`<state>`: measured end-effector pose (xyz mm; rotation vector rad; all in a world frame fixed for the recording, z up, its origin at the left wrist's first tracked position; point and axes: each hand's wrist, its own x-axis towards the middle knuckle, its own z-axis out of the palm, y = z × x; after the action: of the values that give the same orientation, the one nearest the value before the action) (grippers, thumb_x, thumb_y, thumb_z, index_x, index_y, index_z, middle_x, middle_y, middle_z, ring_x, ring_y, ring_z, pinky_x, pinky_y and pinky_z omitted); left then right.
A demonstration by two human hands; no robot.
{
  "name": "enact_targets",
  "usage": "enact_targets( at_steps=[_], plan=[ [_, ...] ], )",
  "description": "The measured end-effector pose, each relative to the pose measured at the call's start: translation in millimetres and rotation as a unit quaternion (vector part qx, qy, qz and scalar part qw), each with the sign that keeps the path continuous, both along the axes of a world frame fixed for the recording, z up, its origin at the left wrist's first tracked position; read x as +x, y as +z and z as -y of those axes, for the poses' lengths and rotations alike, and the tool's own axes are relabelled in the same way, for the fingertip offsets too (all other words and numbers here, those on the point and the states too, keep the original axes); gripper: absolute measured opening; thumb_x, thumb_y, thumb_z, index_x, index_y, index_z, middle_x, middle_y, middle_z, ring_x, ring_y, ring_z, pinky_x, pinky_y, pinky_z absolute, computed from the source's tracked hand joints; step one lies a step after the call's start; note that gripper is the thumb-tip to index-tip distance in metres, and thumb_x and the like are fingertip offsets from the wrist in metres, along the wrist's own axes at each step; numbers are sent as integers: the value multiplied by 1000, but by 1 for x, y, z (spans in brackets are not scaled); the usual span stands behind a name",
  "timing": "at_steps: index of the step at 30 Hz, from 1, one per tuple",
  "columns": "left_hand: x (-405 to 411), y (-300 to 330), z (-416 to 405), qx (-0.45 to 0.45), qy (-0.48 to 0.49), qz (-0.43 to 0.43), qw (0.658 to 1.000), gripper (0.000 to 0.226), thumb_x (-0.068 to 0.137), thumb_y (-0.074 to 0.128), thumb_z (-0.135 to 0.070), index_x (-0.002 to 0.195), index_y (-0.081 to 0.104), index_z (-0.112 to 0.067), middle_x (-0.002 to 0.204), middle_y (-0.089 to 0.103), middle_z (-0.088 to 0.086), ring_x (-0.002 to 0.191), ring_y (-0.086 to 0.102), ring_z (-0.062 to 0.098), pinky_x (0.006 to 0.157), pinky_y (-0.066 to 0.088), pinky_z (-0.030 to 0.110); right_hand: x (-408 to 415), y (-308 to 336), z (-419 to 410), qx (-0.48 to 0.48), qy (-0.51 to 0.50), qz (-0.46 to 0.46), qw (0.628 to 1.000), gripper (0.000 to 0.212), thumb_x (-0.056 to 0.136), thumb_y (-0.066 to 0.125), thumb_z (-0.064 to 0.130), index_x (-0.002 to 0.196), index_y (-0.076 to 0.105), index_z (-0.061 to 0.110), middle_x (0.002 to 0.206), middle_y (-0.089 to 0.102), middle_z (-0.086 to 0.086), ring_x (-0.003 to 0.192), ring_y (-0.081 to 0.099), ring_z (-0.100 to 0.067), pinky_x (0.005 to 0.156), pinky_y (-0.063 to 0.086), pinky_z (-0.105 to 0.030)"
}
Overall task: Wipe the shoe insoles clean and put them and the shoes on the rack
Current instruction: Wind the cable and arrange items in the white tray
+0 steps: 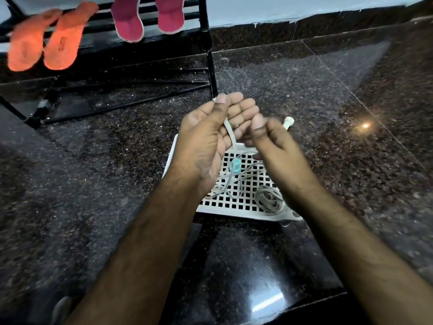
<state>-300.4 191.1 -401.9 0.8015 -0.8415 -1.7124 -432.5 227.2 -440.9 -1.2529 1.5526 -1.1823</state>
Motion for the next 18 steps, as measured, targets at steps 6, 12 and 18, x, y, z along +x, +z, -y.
enact_targets(
  at_steps=[6, 12, 18],
  plan=[
    [4, 3, 4, -4, 31, -12, 999, 38, 107, 44, -25, 121, 61, 5, 112, 73, 21, 106, 72, 27, 94, 58, 34, 8, 2, -4, 49, 224, 38, 973, 41, 102, 45, 39, 85, 65, 9, 54, 53, -5, 56, 49, -23, 61, 46, -25],
    [17, 5, 9, -5, -9, 69, 998, 47, 103, 49, -41, 94, 73, -2, 68, 69, 7, 58, 63, 13, 66, 56, 23, -18, 2, 5, 84, 117, 100, 985, 40, 102, 47, 42, 74, 58, 15, 53, 43, 2, 55, 42, -18, 61, 43, -26],
    [9, 2, 2, -22, -113, 169, 979, 57, 104, 44, -46, 89, 73, 0, 60, 65, 8, 48, 52, 10, 47, 44, 14, -22, 3, 9, 69, 48, 130, 988, 36, 103, 49, 35, 73, 59, 17, 56, 44, 0, 55, 43, -15, 59, 40, -25]
  ],
)
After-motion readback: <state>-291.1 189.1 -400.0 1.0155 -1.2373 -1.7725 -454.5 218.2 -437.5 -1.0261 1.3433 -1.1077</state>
